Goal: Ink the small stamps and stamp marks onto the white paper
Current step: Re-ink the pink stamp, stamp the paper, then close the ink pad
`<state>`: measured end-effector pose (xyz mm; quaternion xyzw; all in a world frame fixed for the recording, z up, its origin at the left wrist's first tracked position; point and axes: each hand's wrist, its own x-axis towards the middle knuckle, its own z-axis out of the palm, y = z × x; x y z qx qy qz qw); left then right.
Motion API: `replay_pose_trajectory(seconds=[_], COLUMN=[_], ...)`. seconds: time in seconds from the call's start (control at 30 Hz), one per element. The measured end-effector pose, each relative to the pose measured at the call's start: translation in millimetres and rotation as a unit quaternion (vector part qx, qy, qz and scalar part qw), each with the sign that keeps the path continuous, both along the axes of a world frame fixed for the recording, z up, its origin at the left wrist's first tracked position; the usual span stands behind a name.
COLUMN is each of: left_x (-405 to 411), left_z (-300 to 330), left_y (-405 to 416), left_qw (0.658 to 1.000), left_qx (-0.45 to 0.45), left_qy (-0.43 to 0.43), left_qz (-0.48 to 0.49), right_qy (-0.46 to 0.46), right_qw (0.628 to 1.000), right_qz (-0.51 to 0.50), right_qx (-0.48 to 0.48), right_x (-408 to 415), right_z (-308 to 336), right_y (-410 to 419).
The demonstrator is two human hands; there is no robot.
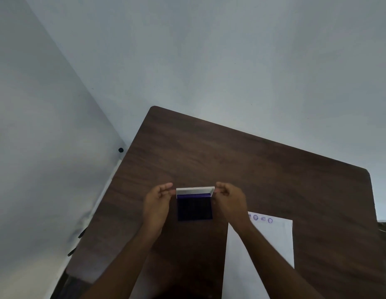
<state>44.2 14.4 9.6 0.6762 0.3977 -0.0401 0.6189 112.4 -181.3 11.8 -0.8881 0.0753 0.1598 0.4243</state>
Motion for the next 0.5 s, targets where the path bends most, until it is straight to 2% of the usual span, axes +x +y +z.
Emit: replay_pose_trajectory(seconds=[0.13, 0.5], left_x=[-16.1, -29.3], left_z=[-1.4, -22.9], left_y=[0.4, -7.1], left_qw=[1.0, 0.996], left_qx=[0.0, 0.02], left_qy=[0.016, 0.085], left_qz=[-0.015, -0.029], right_qy=[-0.021, 0.067], right_qw=[0.999, 0.994], right_qz=[0.007, 0.056], right_qx=[-0.049, -0.068], right_x=[-22.3, -44.8], right_z=[-3.0, -22.5], right_y=[-4.4, -6.1])
